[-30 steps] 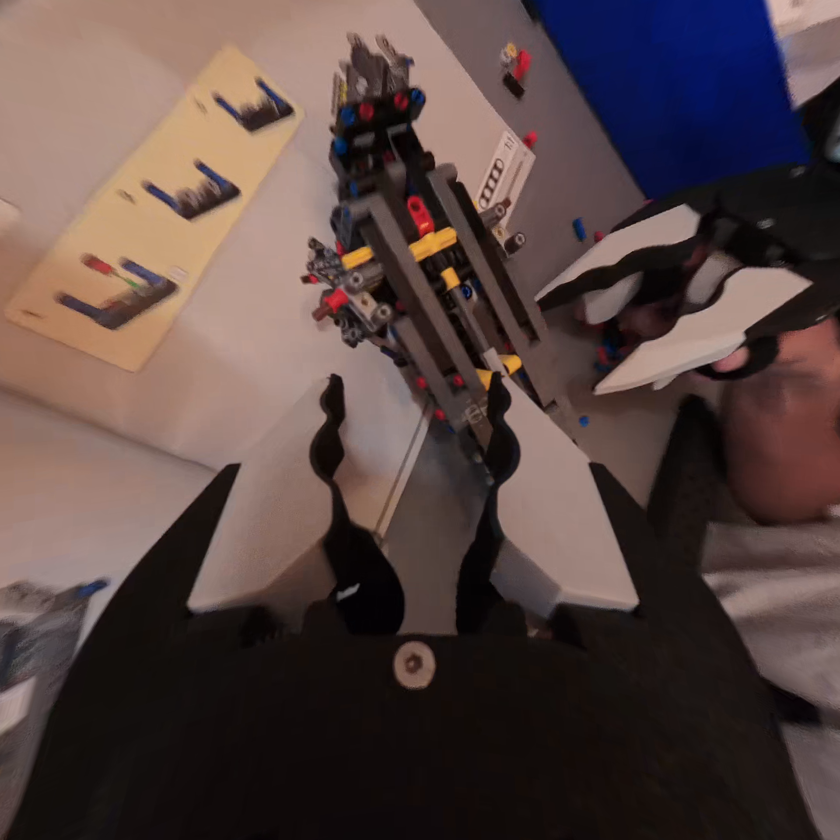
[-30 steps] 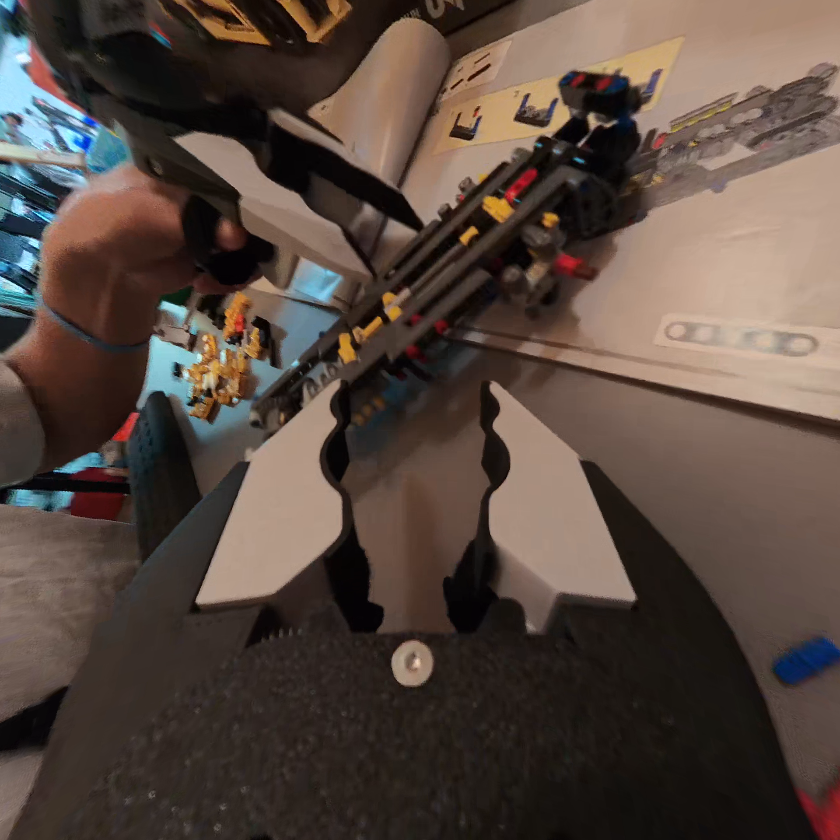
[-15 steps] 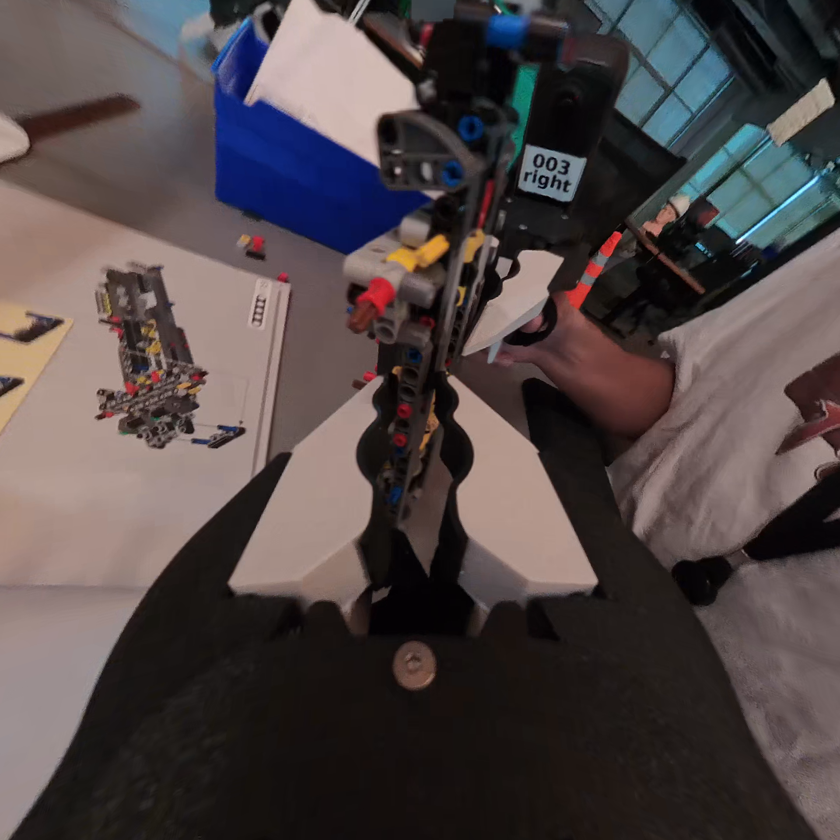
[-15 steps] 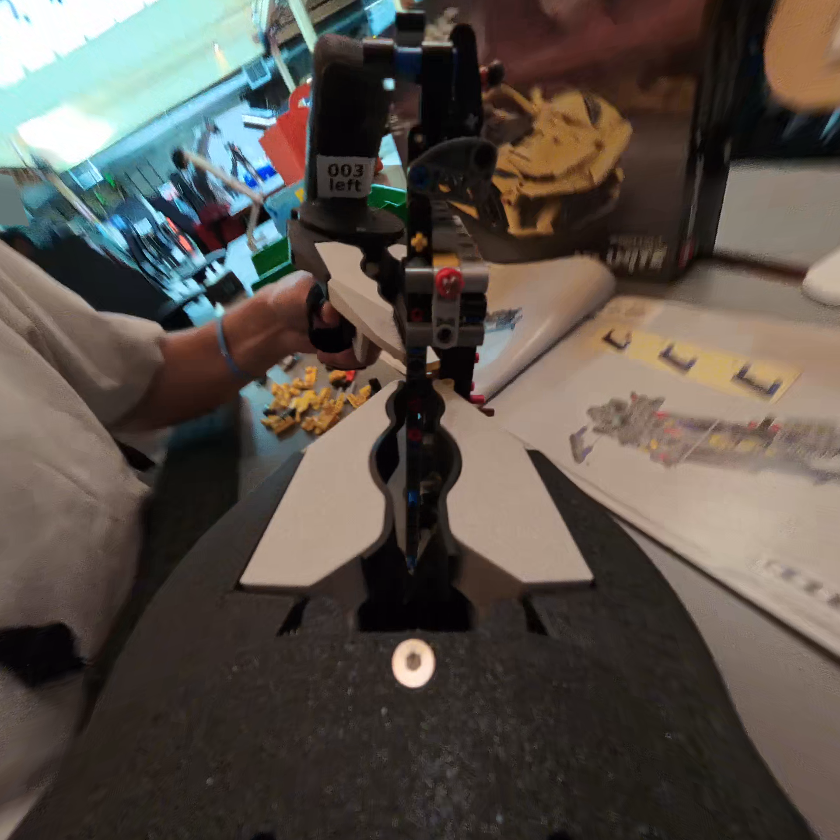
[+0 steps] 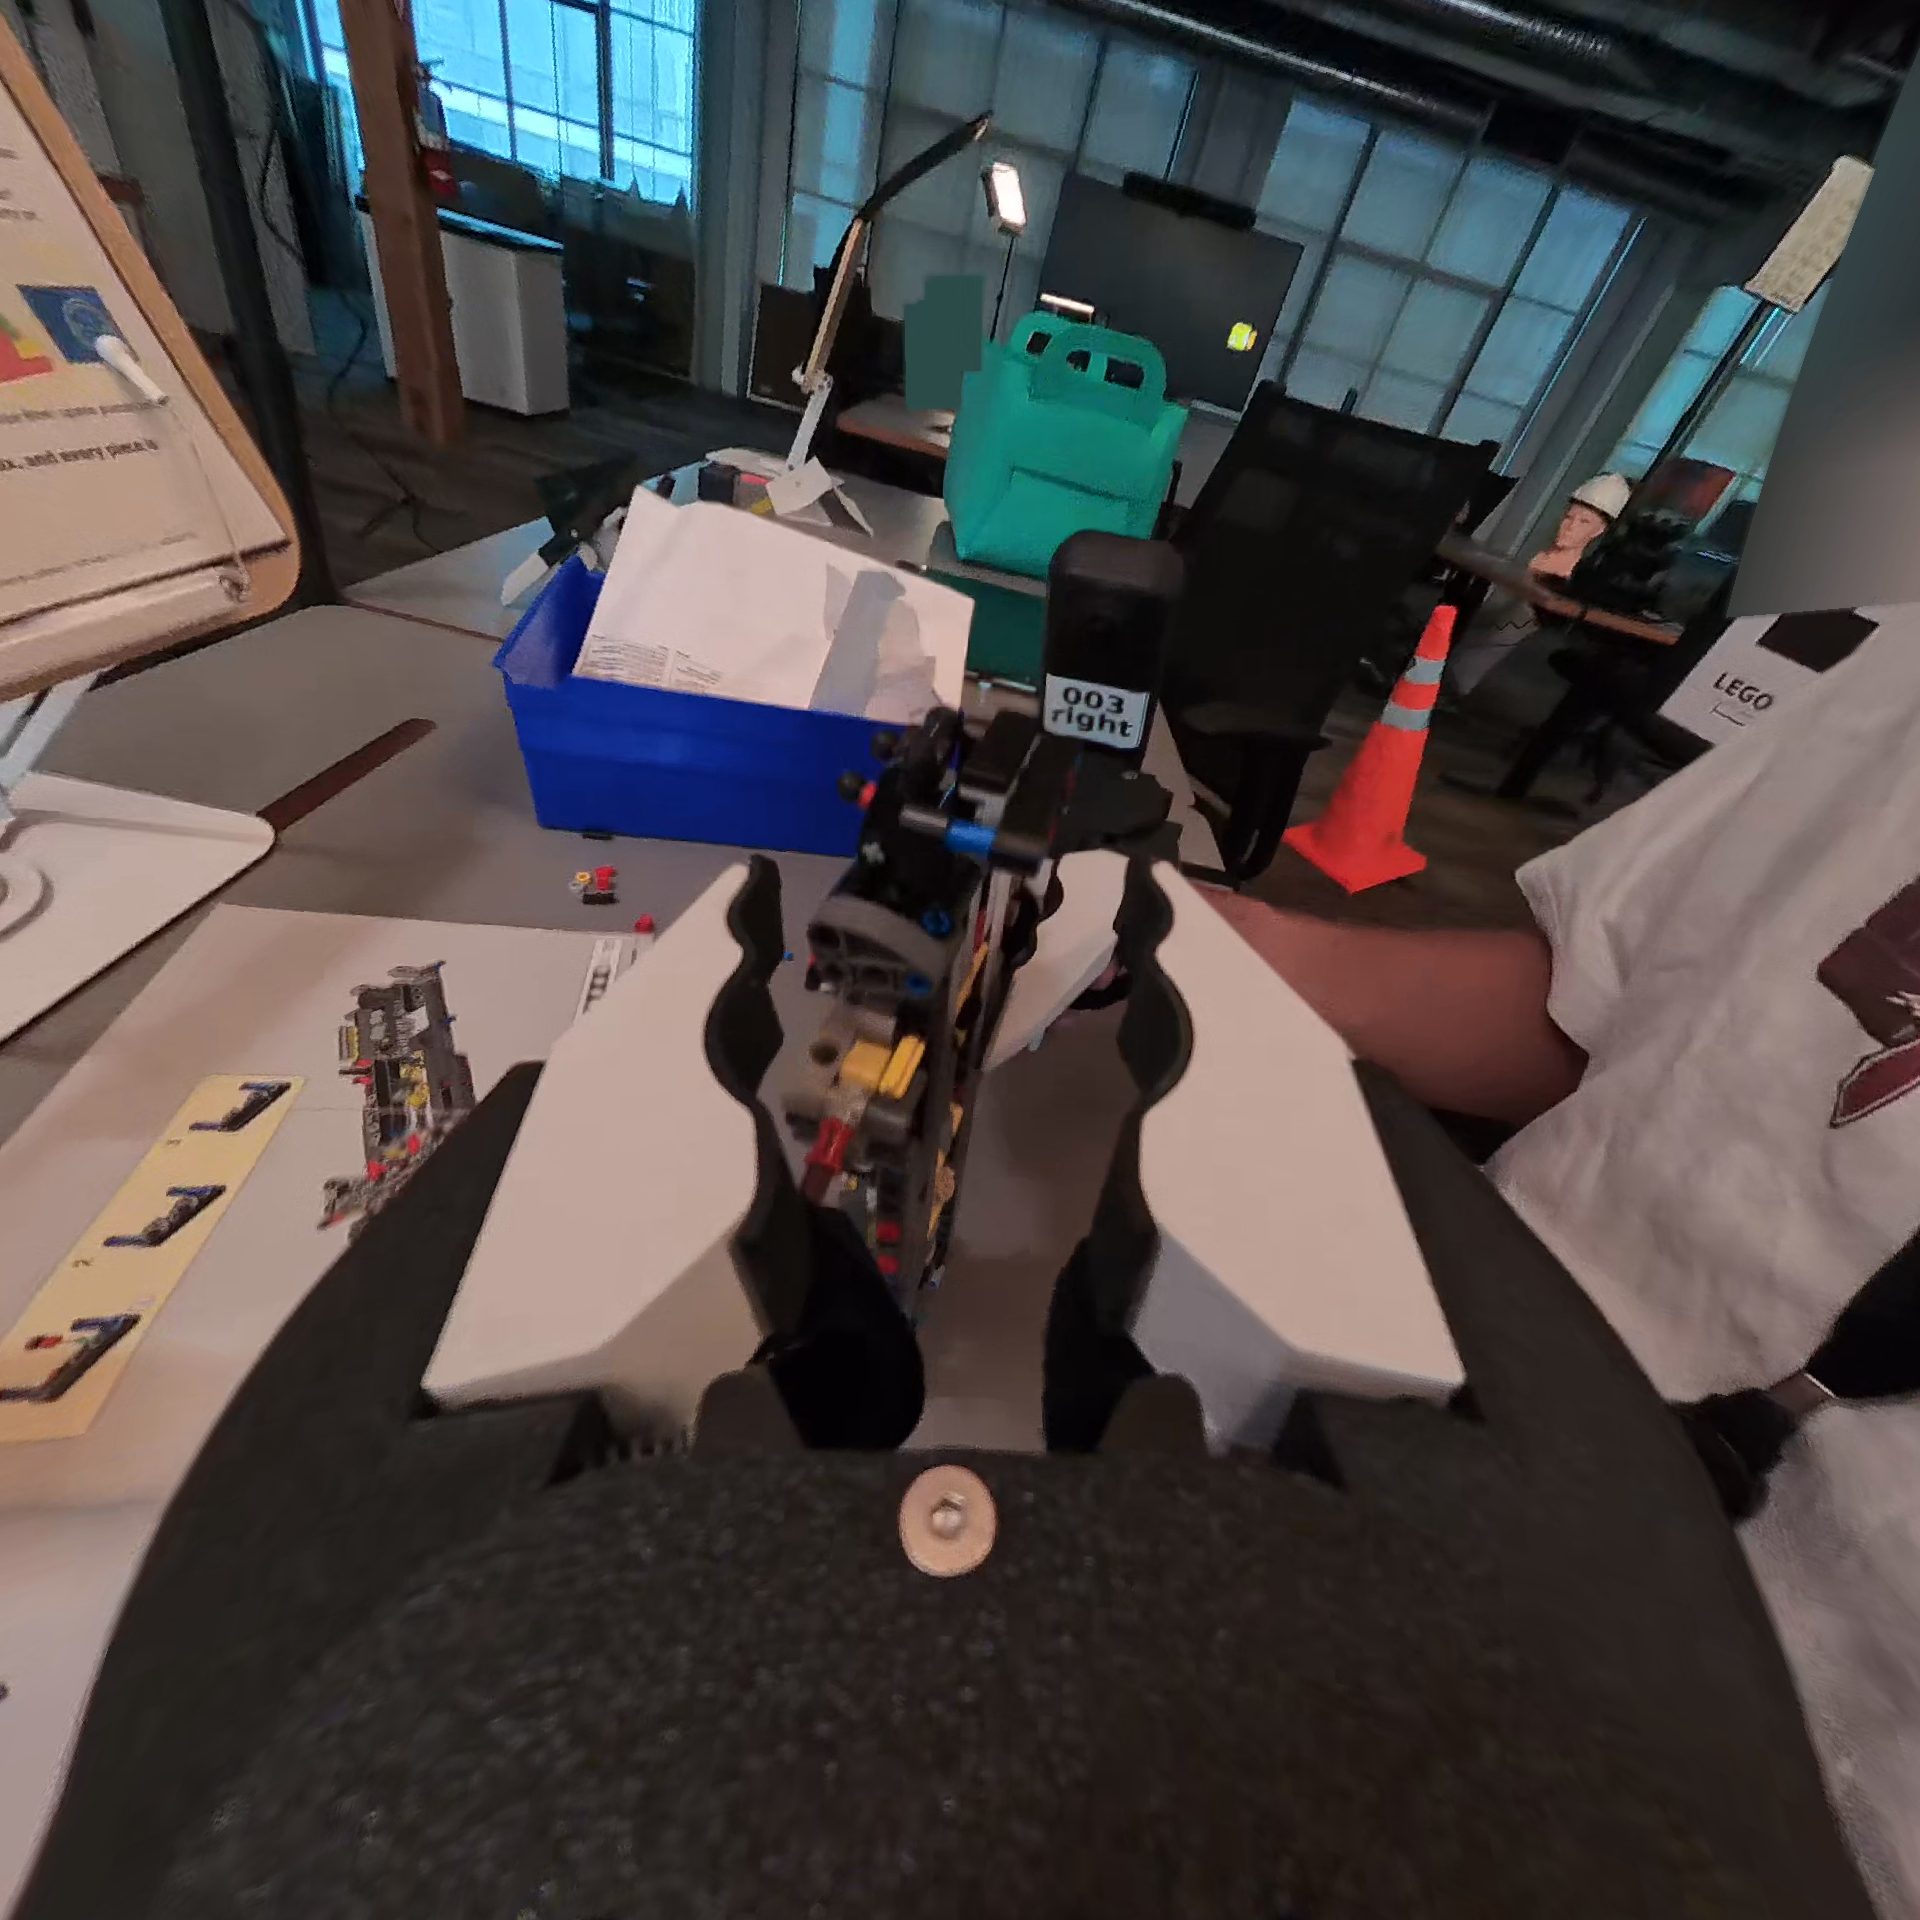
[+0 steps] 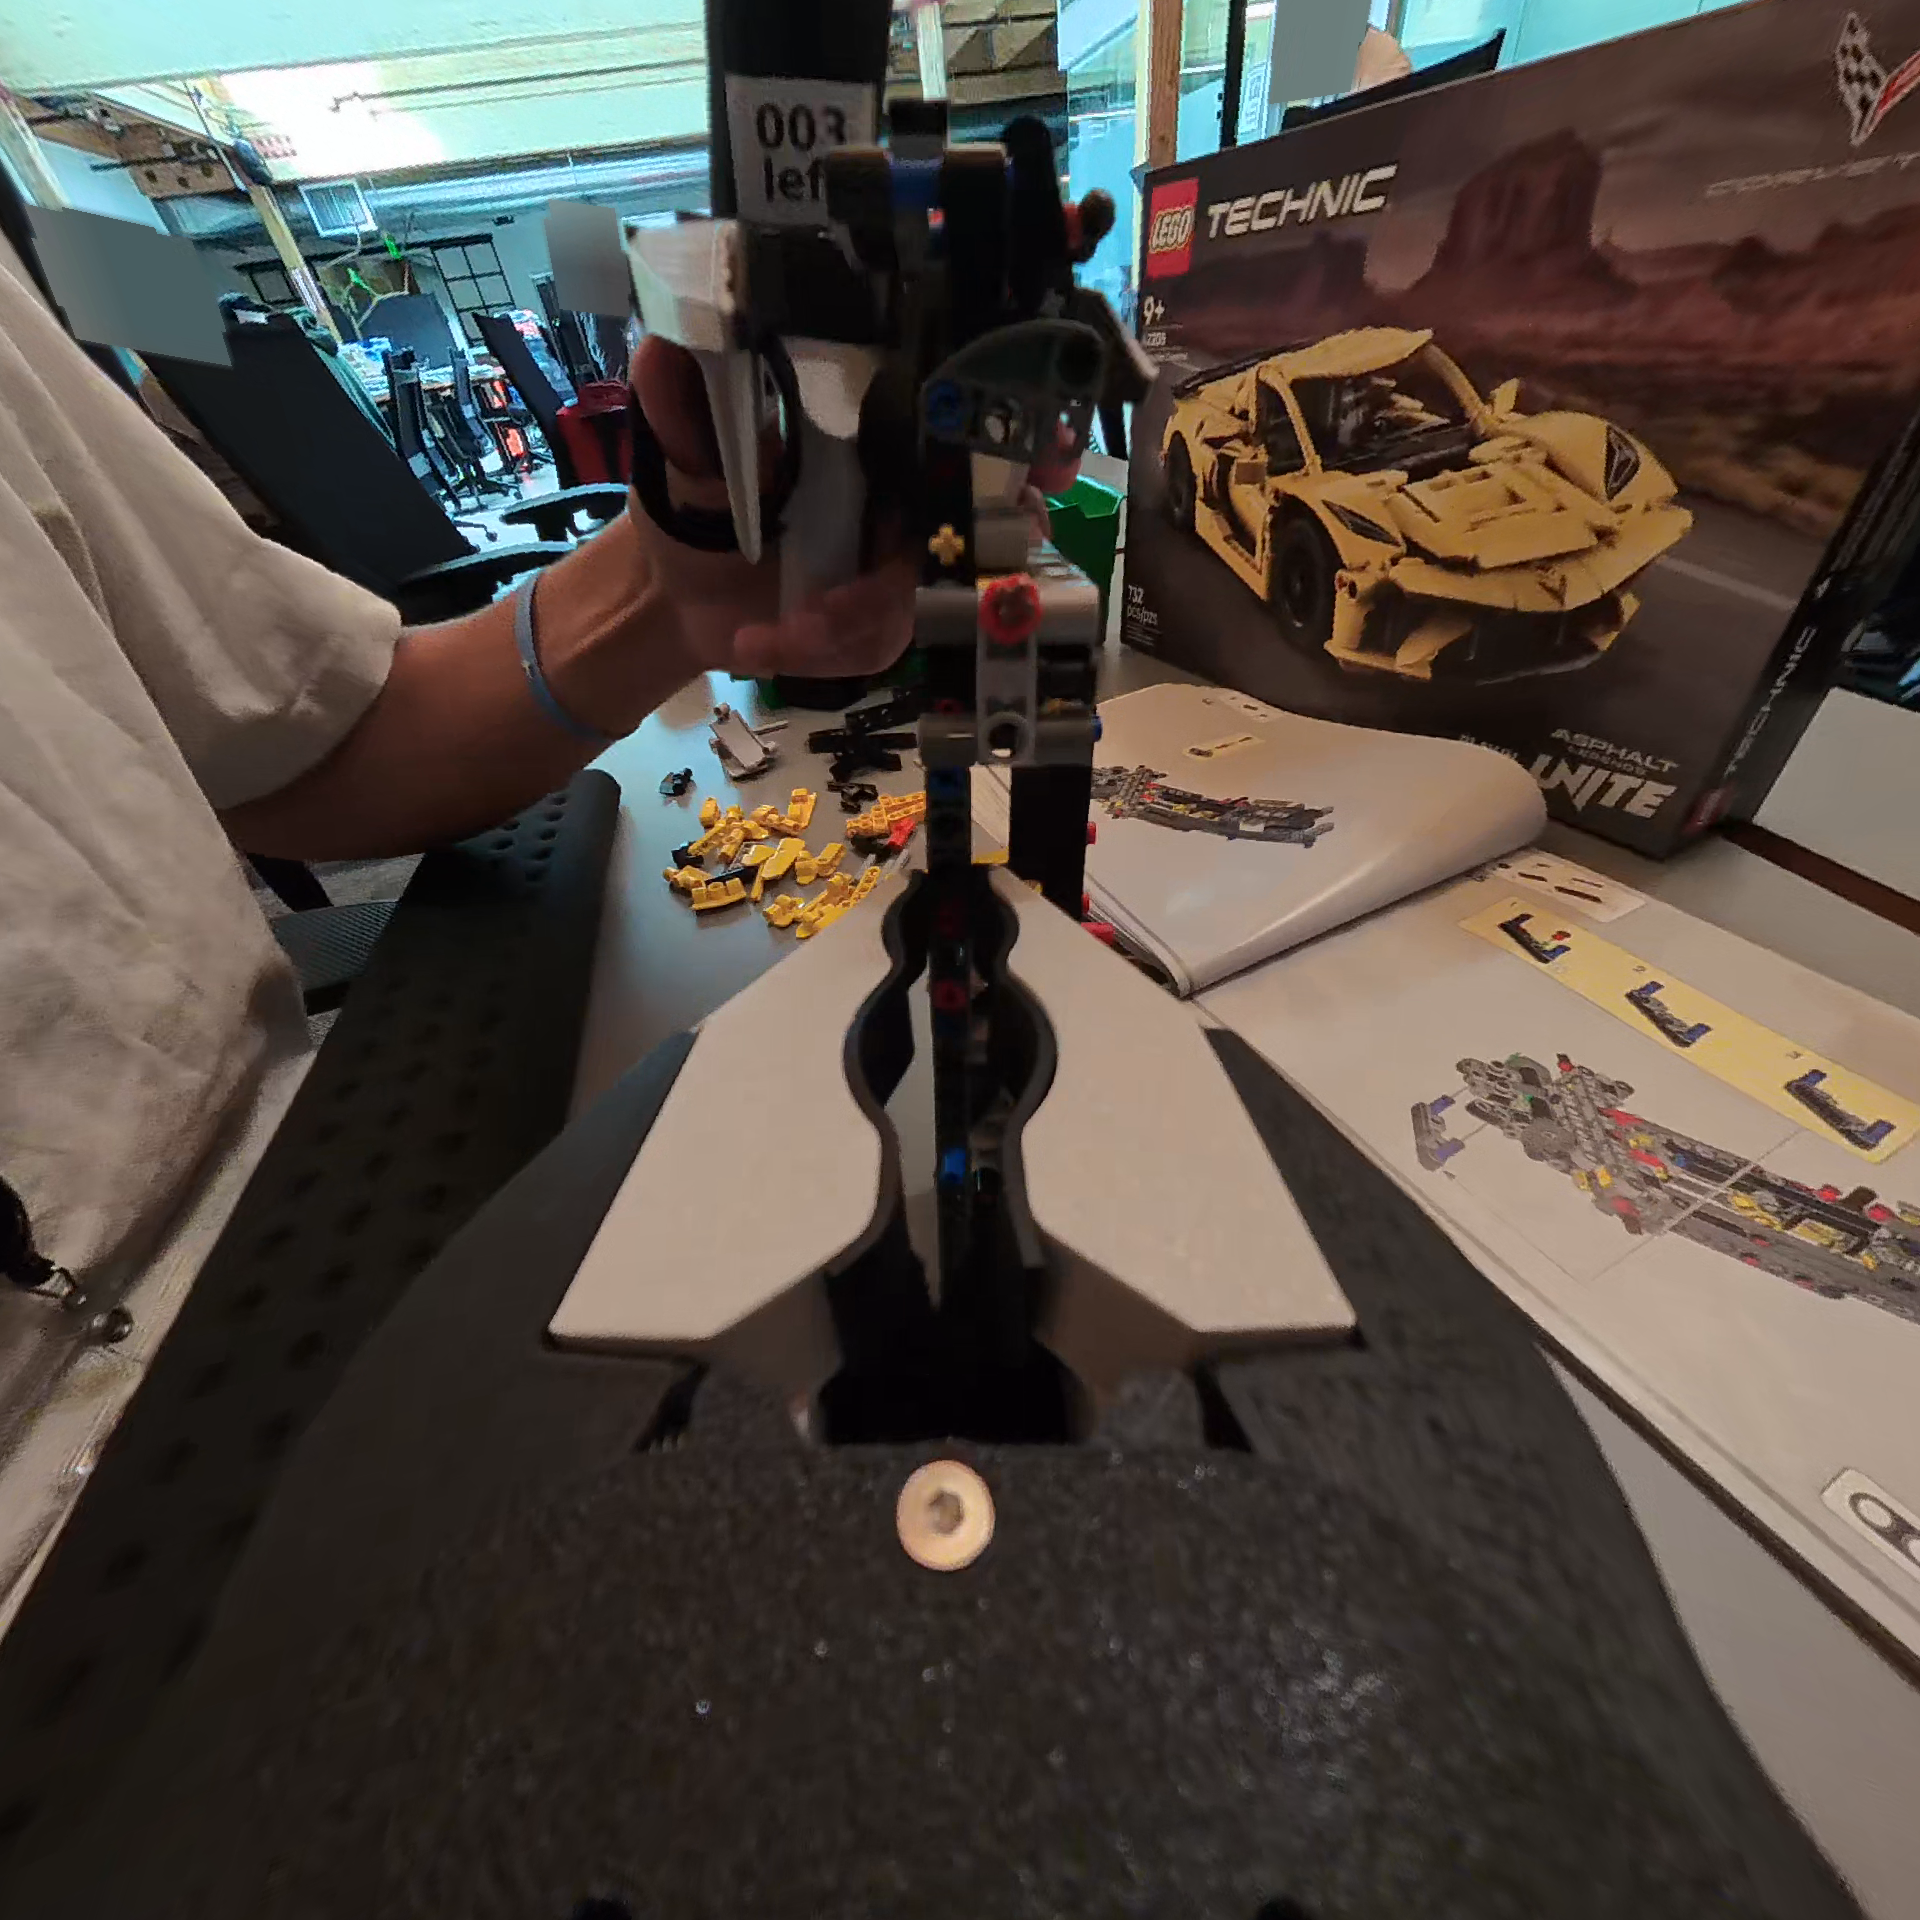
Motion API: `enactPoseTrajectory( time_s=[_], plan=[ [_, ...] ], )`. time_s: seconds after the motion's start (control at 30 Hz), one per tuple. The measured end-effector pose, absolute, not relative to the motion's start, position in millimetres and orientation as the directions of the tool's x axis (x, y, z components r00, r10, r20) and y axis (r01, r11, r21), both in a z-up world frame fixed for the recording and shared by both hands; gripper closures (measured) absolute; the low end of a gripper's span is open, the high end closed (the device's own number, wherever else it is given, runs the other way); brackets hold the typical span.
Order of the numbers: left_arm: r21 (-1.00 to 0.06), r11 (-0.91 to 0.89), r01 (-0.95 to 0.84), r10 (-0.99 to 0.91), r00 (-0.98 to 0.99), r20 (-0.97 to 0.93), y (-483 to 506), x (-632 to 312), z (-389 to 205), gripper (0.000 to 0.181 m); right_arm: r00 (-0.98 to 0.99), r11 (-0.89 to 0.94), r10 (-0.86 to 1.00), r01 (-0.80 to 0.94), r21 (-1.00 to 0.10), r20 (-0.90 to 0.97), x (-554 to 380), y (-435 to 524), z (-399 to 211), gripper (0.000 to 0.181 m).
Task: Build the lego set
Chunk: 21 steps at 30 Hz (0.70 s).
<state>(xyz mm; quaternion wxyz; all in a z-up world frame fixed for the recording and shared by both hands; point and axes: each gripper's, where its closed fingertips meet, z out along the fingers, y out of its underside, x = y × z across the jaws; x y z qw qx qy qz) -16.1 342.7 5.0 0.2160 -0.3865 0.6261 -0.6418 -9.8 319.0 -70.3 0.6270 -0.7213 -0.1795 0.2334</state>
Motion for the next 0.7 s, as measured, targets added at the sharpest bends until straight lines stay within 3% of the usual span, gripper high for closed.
enactPoseTrajectory(
  time_s=[0.13, 0.33, 0.4, 0.53, 0.7],
  plan=[
    [-0.979, -0.125, -0.162, -0.748, -0.632, 0.200, 331, -17, 17, 0.142, 0.824, -0.152, 0.559, -0.003, -0.988, -0.089, -13, 315, -71, 0.175],
    [-0.982, -0.102, -0.158, -0.780, -0.601, 0.177, 328, -13, 16, 0.144, 0.835, -0.184, 0.533, -0.044, -0.982, -0.137, -8, 311, -73, 0.172],
    [-0.982, -0.101, -0.159, -0.779, -0.601, 0.178, 326, -13, 16, 0.144, 0.865, -0.223, 0.483, -0.034, -0.974, -0.140, 4, 303, -72, 0.151],
    [-0.987, -0.074, -0.139, -0.785, -0.603, 0.144, 317, -13, 15, 0.144, 0.923, -0.115, 0.381, -0.008, -0.993, -0.051, 20, 285, -5, 0.143],
    [-0.991, -0.018, -0.131, -0.791, -0.605, 0.094, 305, -13, 14, 0.145, 0.891, -0.054, 0.453, 0.070, -0.996, 0.038, -15, 296, 31, 0.144]
  ],
)
